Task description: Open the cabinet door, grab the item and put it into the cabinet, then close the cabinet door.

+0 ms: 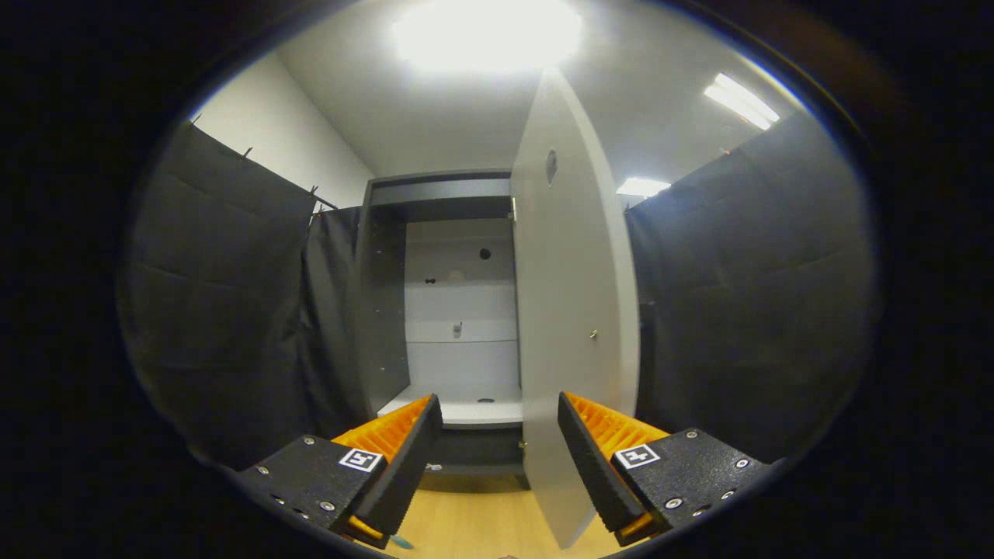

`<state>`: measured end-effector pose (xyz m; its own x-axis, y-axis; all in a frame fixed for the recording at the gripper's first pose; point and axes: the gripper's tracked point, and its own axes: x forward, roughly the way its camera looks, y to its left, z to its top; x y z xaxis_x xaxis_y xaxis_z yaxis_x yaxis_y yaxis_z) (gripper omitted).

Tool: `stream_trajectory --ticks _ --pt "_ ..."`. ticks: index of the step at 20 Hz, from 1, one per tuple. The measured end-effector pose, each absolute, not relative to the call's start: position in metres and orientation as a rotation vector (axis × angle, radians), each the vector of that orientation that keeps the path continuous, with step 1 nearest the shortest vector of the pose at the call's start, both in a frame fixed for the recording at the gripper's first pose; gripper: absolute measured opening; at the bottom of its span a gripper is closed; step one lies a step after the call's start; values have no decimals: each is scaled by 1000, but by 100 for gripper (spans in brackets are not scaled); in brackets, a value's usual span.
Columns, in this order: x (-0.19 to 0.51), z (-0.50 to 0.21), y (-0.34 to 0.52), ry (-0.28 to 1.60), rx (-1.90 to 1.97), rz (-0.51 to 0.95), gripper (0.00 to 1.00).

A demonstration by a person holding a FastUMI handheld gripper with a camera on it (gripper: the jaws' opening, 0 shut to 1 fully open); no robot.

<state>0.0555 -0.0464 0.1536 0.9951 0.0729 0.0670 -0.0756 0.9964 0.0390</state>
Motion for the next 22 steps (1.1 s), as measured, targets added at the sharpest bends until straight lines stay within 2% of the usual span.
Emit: stream_trajectory --ticks 8,14,22 --pt "89 49 53 43 56 209 94" --pt "92 -37 91 157 77 239 94" --pt "82 -167 127 404 48 251 94"
